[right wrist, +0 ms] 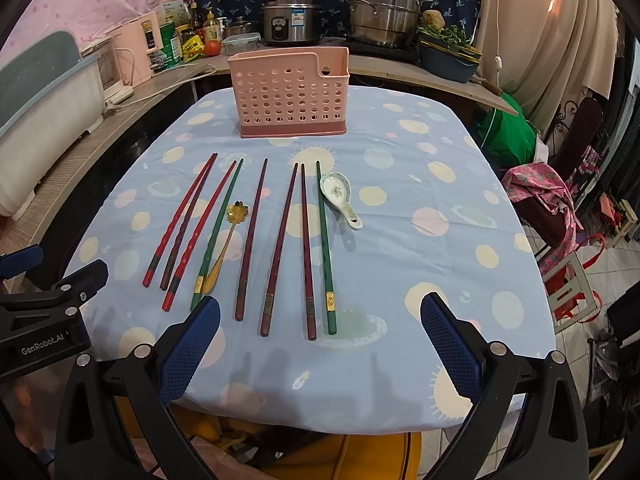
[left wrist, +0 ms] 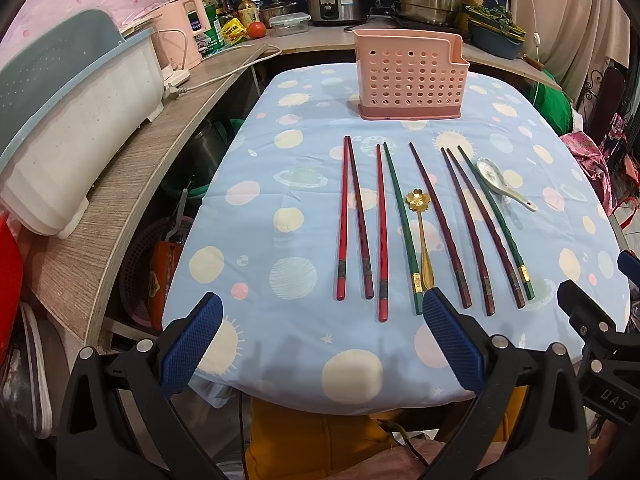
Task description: Organize utensils
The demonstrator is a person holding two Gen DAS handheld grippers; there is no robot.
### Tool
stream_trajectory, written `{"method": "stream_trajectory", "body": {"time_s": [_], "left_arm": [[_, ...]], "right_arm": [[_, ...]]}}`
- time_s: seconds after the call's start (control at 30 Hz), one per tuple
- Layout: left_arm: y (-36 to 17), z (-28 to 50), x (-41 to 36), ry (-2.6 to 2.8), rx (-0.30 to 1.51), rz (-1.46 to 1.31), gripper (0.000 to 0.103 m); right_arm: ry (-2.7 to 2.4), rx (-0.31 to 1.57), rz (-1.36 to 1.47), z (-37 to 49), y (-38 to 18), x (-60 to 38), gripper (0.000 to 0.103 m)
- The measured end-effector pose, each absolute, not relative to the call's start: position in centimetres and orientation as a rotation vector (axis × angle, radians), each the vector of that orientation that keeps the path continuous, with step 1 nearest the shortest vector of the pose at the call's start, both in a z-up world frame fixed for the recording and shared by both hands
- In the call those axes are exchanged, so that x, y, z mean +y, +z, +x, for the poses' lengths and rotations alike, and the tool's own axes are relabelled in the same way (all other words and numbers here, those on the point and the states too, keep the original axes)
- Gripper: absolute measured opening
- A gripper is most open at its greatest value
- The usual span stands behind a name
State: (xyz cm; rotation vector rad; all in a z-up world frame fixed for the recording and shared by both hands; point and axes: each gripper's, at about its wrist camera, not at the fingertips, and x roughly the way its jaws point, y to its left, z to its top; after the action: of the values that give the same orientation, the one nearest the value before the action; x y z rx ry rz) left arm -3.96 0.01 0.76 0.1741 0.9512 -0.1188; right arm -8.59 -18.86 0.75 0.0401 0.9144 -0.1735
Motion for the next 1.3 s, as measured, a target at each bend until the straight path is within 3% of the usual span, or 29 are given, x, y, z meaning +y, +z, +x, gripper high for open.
{"method": "stream_trajectory", "body": {"time_s": [0.7, 0.97, 1.3], "left_arm": [[0.5, -3.9, 0.0, -0.115, 0.957, 0.162, 0.096], [-2.8, -0.4, 2.0, -0.116, 1.008, 0.043, 0.095], [-7.8, 3.0, 1.8, -0.134, 1.087, 0.071, 0.076]], "right_arm": [[-0.177, 0.917, 0.055, -8.8, 0.6, -19.2, 0.096], [-0.216, 0.928, 0.108, -7.7, -0.9, -21.7, 0.096], [-0.234, 0.936, 0.134, -6.0, -2.4, -23.4, 0.096]]}}
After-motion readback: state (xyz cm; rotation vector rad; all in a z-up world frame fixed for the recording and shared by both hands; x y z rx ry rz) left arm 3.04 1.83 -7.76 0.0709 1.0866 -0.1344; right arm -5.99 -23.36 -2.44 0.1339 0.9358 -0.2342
